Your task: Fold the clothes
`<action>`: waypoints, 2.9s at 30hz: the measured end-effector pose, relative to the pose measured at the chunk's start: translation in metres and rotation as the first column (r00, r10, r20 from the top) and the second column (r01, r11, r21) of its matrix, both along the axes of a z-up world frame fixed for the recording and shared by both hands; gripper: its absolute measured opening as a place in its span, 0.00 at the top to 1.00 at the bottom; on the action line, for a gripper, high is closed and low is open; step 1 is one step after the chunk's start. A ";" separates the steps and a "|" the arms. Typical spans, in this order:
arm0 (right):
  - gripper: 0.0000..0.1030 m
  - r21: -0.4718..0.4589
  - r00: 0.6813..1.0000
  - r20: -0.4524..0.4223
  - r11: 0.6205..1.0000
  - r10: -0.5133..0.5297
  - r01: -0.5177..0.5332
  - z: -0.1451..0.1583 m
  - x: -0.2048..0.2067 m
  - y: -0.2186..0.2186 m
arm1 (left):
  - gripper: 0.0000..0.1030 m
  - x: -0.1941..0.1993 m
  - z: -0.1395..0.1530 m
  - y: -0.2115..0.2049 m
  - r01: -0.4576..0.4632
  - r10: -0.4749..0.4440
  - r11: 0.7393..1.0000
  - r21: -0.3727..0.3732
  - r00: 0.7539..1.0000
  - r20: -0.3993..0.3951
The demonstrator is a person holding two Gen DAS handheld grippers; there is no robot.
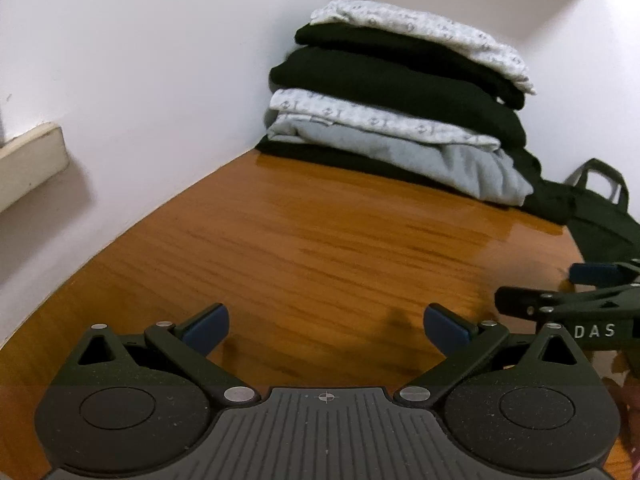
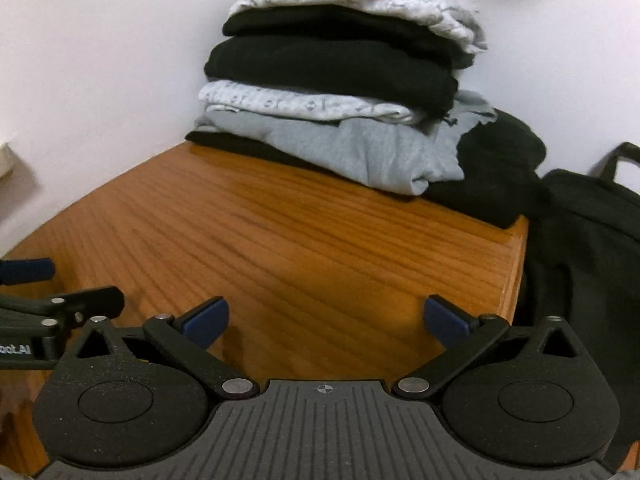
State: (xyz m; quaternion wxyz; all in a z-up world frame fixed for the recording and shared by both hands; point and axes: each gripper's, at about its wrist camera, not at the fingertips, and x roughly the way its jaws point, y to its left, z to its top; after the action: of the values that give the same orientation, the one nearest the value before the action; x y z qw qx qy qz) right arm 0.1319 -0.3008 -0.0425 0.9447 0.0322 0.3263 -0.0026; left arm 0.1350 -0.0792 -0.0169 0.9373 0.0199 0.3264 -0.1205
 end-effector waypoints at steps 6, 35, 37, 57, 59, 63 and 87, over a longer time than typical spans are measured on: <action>0.00 -0.032 0.995 -0.010 0.995 -0.099 0.098 0.000 -0.010 0.007 | 0.00 0.000 -0.003 -0.002 0.003 -0.002 0.999 0.037 1.000 -0.015; 0.00 -0.038 0.994 -0.004 0.993 -0.112 0.111 0.002 -0.024 0.013 | 0.00 0.002 -0.003 -0.007 0.003 -0.001 0.998 0.064 1.000 -0.022; 0.00 -0.038 0.994 -0.004 0.993 -0.112 0.111 0.002 -0.024 0.013 | 0.00 0.002 -0.003 -0.007 0.003 -0.001 0.998 0.064 1.000 -0.022; 0.00 -0.040 0.993 -0.005 0.993 -0.114 0.114 0.002 -0.023 0.013 | 0.00 0.002 -0.003 -0.008 0.002 0.000 0.998 0.065 1.000 -0.023; 0.00 -0.040 0.993 -0.005 0.993 -0.114 0.114 0.002 -0.023 0.013 | 0.00 0.002 -0.003 -0.008 0.002 0.000 0.998 0.065 1.000 -0.023; 0.00 -0.040 0.993 -0.004 0.993 -0.115 0.115 0.002 -0.023 0.012 | 0.00 0.002 -0.003 -0.008 0.002 0.000 0.998 0.065 1.000 -0.023; 0.00 -0.040 0.993 -0.005 0.992 -0.119 0.119 0.002 -0.023 0.012 | 0.00 0.002 -0.004 -0.008 0.002 0.000 0.998 0.065 1.000 -0.023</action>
State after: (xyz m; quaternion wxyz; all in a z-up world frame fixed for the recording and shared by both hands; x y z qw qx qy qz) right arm 0.1093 -0.2886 -0.0403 0.9421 0.0326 0.3271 -0.0654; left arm 0.1369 -0.0873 -0.0209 0.9323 0.0490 0.3408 -0.1107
